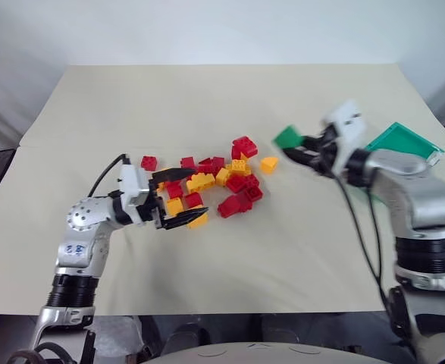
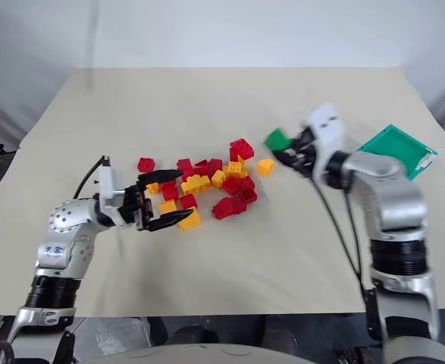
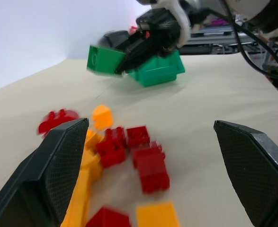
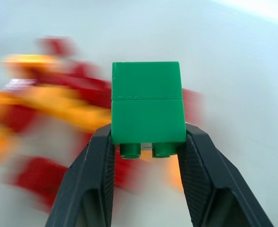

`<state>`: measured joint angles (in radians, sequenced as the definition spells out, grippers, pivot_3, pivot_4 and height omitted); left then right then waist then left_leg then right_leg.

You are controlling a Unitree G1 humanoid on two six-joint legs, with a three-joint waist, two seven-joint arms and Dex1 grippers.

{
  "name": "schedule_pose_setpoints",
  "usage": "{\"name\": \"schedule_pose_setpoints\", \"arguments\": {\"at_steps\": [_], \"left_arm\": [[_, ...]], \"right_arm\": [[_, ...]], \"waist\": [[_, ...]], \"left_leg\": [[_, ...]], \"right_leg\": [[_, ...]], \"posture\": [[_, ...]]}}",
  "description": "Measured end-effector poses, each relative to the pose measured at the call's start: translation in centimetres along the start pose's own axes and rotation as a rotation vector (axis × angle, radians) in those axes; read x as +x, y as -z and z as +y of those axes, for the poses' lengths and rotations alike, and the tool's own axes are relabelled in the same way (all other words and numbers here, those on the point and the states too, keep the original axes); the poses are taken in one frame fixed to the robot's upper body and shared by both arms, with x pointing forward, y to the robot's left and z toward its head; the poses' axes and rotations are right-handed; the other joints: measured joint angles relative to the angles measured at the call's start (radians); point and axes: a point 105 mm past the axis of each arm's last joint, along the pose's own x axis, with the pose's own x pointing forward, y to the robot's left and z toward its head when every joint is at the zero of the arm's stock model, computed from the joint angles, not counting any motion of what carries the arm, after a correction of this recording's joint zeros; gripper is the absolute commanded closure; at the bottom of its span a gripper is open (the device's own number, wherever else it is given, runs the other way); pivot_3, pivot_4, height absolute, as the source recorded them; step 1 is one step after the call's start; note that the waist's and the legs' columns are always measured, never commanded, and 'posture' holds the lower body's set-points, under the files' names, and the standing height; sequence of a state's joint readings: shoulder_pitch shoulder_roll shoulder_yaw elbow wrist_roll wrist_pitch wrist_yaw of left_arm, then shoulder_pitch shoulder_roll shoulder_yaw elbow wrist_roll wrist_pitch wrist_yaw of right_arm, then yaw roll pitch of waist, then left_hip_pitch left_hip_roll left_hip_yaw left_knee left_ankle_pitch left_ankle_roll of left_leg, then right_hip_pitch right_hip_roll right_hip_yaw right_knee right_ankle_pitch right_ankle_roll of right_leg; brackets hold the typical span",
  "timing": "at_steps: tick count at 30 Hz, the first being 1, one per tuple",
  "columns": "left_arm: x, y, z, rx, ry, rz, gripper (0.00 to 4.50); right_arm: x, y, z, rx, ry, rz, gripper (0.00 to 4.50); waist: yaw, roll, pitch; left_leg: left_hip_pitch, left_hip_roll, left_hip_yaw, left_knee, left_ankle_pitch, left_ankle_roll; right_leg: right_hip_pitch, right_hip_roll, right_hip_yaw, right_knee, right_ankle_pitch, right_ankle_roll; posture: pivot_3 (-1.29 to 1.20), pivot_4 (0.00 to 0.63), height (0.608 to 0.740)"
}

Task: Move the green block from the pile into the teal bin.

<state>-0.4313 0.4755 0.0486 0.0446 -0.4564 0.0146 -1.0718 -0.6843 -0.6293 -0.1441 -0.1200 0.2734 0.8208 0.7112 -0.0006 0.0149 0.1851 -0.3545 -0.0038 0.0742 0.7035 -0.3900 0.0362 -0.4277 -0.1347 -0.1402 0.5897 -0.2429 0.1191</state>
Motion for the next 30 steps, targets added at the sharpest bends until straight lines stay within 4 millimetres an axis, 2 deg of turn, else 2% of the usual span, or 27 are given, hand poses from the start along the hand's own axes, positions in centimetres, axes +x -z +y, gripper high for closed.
{"name": "schedule_pose_setpoints", "arguments": {"at_steps": [4, 6, 9, 12, 14, 16, 21, 23, 26, 30], "left_arm": [[2.8, -0.2, 1.1, 0.015, -0.040, 0.002, 0.00], [3.7, 0.1, 1.5, 0.001, -0.058, 0.020, 0.00], [6.1, 0.8, 2.0, -0.025, -0.073, 0.025, 0.00], [8.2, 0.9, 2.2, -0.032, -0.063, 0.024, 0.00], [8.9, 0.8, 2.1, -0.023, -0.049, 0.020, 0.00], [9.1, 0.9, 2.3, -0.018, -0.049, 0.025, 0.00], [8.8, 1.5, 2.9, -0.010, -0.059, 0.053, 0.00], [8.4, 1.8, 3.2, -0.008, -0.071, 0.070, 0.00], [7.7, 1.8, 3.6, 0.001, -0.086, 0.084, 0.00], [5.6, 1.7, 4.3, -0.008, -0.141, 0.102, 0.00]], "right_arm": [[-4.0, 2.9, -5.6, 0.000, 0.295, 0.120, 3.04], [-5.2, 3.6, -7.2, 0.008, 0.393, 0.153, 3.04], [-7.1, 4.9, -10.1, 0.014, 0.558, 0.215, 3.04], [-7.6, 6.1, -12.4, 0.044, 0.657, 0.239, 3.04], [-7.5, 6.5, -13.3, 0.051, 0.684, 0.245, 2.30], [-7.1, 6.9, -13.5, 0.055, 0.677, 0.256, 1.74], [-6.6, 7.6, -13.2, 0.053, 0.639, 0.282, 0.03], [-6.5, 7.3, -13.0, 0.052, 0.621, 0.268, 0.03], [-6.7, 5.7, -12.1, -0.008, 0.539, 0.207, 0.03], [-6.6, 3.8, -9.5, -0.053, 0.364, 0.120, 0.03]], "waist": [[0.002, 0.000, 0.000], [-0.001, 0.000, 0.000], [0.000, 0.000, 0.000], [-0.001, 0.000, 0.000], [-0.004, 0.000, 0.000], [-0.004, 0.000, 0.000], [0.000, 0.000, 0.000], [0.004, 0.000, 0.000], [0.005, 0.000, 0.000], [0.002, 0.000, 0.000]], "left_leg": [[0.000, 0.000, 0.007, 0.000, 0.000, 0.000], [0.001, 0.000, 0.010, 0.000, 0.000, 0.000], [0.003, 0.001, 0.013, 0.000, 0.000, 0.001], [0.003, 0.000, 0.014, 0.000, 0.001, 0.001], [0.003, 0.001, 0.015, -0.002, 0.001, 0.001], [0.003, 0.001, 0.015, -0.002, 0.001, 0.001], [0.002, 0.003, 0.015, -0.002, 0.001, 0.002], [0.002, 0.003, 0.014, -0.001, 0.002, 0.002], [0.001, 0.003, 0.014, -0.002, 0.002, 0.002], [0.002, 0.003, 0.014, -0.002, 0.002, 0.002]], "right_leg": [[0.000, 0.001, 0.001, 0.001, 0.000, 0.000], [0.000, 0.001, 0.002, 0.001, 0.000, 0.000], [0.000, 0.001, 0.004, 0.001, 0.000, 0.000], [0.000, 0.001, 0.006, 0.001, 0.001, 0.001], [-0.001, 0.001, 0.006, 0.001, 0.001, 0.001], [-0.001, 0.002, 0.006, 0.001, 0.001, 0.001], [-0.001, 0.000, 0.006, 0.000, 0.001, 0.001], [-0.001, 0.000, 0.006, 0.000, 0.001, 0.002], [-0.001, 0.000, 0.005, 0.000, 0.001, 0.002], [-0.001, 0.000, 0.005, 0.000, 0.001, 0.002]], "posture": [[0.00, 0.150, 0.740], [0.00, 0.150, 0.740], [0.00, 0.150, 0.740], [0.00, 0.150, 0.740], [0.00, 0.150, 0.740], [0.00, 0.150, 0.740], [0.00, 0.150, 0.740], [0.00, 0.150, 0.740], [0.00, 0.150, 0.740], [0.00, 0.150, 0.740]]}}
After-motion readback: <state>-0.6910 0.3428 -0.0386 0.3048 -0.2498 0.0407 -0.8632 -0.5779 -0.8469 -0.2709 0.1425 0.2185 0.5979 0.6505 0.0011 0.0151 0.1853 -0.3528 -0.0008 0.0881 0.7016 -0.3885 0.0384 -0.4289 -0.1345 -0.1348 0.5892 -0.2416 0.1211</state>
